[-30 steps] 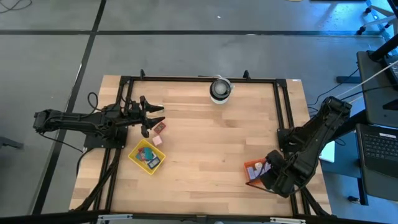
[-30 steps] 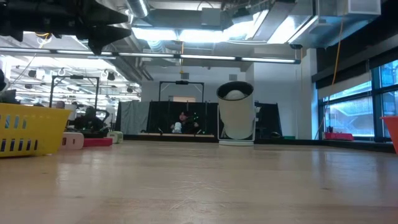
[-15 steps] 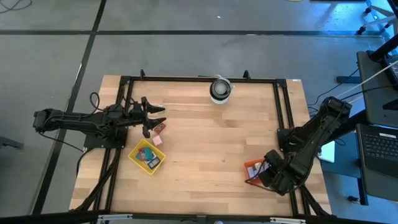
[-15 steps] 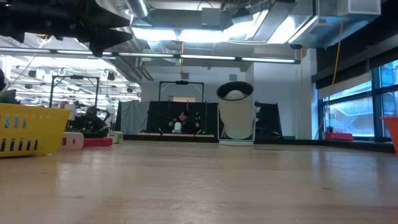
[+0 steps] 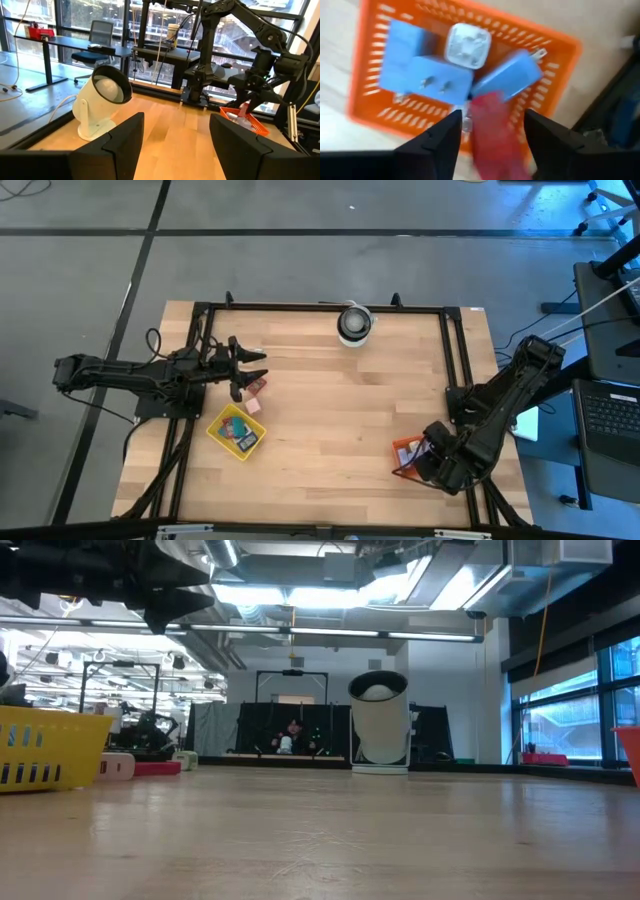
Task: Pick & Place Office items
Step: Put the red charger adapter into the orange bin, then put the red digital timer into the yellow bin
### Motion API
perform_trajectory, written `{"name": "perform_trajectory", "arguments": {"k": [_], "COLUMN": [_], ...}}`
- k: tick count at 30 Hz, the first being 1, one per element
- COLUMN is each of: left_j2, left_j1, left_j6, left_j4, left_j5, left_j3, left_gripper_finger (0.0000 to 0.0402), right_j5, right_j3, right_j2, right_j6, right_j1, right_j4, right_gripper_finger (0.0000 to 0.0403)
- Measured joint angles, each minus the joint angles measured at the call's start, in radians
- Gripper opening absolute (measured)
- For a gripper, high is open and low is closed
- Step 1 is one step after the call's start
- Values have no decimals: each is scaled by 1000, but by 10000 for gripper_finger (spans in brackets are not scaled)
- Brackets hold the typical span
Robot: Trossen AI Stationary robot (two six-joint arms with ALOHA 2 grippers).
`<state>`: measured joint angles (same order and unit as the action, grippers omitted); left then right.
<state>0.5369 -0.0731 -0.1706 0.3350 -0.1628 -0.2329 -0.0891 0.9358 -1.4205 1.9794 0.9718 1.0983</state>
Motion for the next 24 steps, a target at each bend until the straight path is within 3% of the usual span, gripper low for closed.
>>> {"name": "perform_trajectory", "arguments": {"k": [5, 13, 18, 24], "left_j2": [1, 1, 1, 1], "left_j1": [0, 0, 0, 0], "left_j6": [0, 8, 8, 0], "left_j4": [6, 6, 6, 4], "left_j5": [0, 0, 0, -1], "left_j3": [0, 0, 0, -2], "left_gripper_finger": [221, 221, 221, 221], "right_j5": [-12, -63, -165, -368], "right_j3": [15, 15, 15, 15], "right_j2": [-1, 0, 20, 83], "right_j6": [-2, -2, -70, -219], "right_j1": [-3, -12, -58, -164], "right_j4": [36, 54, 70, 61], "right_gripper_finger": [231, 224, 224, 224]}}
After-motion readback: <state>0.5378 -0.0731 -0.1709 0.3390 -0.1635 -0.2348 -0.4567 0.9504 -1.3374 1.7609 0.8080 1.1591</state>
